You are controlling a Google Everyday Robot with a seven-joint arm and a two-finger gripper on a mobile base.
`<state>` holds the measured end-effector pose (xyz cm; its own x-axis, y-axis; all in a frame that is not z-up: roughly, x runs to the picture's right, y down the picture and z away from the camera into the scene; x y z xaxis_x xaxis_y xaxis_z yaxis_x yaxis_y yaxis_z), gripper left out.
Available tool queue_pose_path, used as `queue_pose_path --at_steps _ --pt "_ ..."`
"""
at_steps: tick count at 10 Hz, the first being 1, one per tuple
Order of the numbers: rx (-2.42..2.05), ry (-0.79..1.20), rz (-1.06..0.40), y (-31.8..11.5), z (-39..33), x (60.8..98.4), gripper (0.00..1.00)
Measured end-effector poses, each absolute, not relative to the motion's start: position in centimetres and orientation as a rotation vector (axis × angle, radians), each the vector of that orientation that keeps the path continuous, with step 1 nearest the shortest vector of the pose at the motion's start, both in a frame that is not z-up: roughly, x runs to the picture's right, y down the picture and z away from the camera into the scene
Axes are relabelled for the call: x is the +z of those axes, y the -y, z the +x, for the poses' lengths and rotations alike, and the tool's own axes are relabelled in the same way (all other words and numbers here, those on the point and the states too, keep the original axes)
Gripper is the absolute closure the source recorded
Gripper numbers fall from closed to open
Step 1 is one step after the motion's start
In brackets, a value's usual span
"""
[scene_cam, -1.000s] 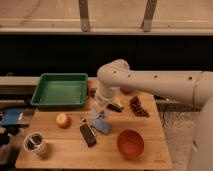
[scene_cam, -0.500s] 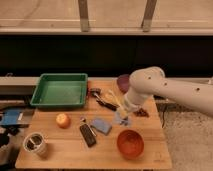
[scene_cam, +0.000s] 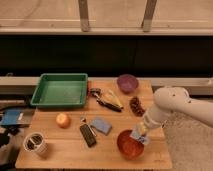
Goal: Place towel in red bowl
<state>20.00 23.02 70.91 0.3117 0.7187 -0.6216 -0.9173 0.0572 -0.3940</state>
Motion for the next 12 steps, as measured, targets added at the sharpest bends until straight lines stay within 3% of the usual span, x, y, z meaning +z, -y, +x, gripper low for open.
queue_pose_path --at_steps 3,7,8,12 --pt "1.238 -0.338 -0.906 -26.3 18.4 70.8 1.00" --pt "1.165 -0.310 -0.915 -26.4 13.5 69.7 0.99" --pt "1.147 -0.303 -0.916 -26.2 12.6 69.7 0.93" --pt "1.140 -0.291 -0.900 -25.2 12.2 70.0 0.53"
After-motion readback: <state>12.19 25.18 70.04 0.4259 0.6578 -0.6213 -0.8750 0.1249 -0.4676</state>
